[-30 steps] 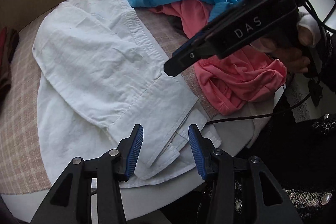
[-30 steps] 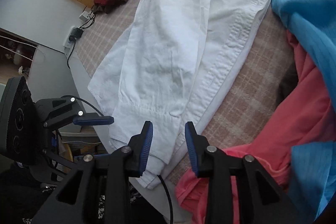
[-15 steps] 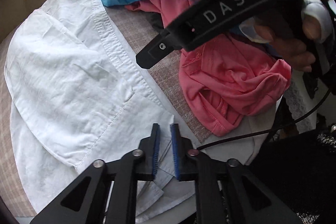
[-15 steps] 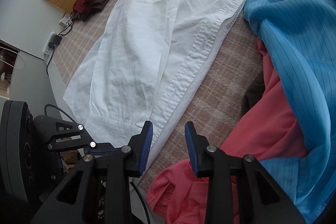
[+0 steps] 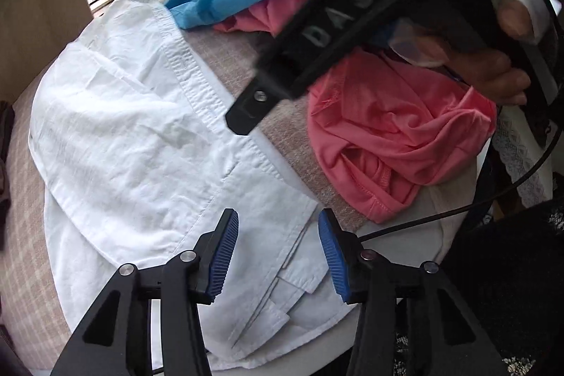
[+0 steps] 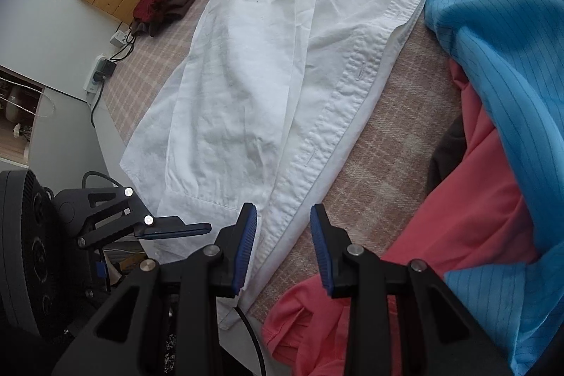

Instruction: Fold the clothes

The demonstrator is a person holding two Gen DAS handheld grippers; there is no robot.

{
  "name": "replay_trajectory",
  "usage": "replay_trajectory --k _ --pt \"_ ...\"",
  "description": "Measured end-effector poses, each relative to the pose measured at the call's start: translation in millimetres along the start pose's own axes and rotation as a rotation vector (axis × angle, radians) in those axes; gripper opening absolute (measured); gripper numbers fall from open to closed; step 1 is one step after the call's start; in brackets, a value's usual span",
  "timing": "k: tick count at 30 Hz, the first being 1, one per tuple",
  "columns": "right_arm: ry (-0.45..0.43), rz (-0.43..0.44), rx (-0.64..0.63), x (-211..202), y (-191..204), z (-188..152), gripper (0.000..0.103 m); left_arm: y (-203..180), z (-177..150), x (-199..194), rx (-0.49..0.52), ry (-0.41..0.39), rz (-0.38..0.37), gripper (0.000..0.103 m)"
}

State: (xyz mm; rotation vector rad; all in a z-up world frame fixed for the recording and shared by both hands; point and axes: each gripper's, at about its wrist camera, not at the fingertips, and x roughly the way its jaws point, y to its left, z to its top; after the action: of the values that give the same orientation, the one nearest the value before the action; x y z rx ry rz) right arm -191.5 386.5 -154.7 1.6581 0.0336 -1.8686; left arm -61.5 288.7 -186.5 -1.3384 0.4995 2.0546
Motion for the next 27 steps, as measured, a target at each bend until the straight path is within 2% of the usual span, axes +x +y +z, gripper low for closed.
replay_trajectory --k 3,5,6,7,8,11,15,19,24,27 --pt "-0.001 0.006 0.005 0 1 1 0.032 -8 -1 9 0.040 0.016 0.035 0.046" --pt "-0.002 0.010 0.008 0 2 1 0.032 -5 -2 14 0.027 0.018 0.042 0.038" --pt "-0.003 0.012 0.011 -1 2 1 0.032 -1 -2 12 0.012 0.000 0.033 0.030" --pt "-0.005 0.013 0.016 -1 0 0 0.032 4 -2 9 -0.008 -0.011 0.013 0.008" --pt "-0.007 0.014 0.020 -2 -1 -1 0.032 10 -2 5 -0.032 -0.018 -0.016 0.005" --pt "-0.014 0.011 0.029 -2 -3 -3 0.032 29 -3 -13 -0.110 -0.059 -0.105 0.004" --pt "-0.015 0.013 0.035 -2 -5 -3 0.032 38 -6 -40 -0.131 -0.100 -0.145 0.004" --pt "-0.016 0.034 0.037 -1 -4 -1 0.032 23 -13 -46 -0.059 -0.069 -0.170 0.004" --pt "-0.013 0.039 0.028 3 -1 5 0.032 4 -26 -26 0.016 0.026 -0.135 0.004" --pt "-0.018 0.057 0.031 4 -1 11 0.032 4 -27 -24 0.005 0.027 -0.143 0.004"
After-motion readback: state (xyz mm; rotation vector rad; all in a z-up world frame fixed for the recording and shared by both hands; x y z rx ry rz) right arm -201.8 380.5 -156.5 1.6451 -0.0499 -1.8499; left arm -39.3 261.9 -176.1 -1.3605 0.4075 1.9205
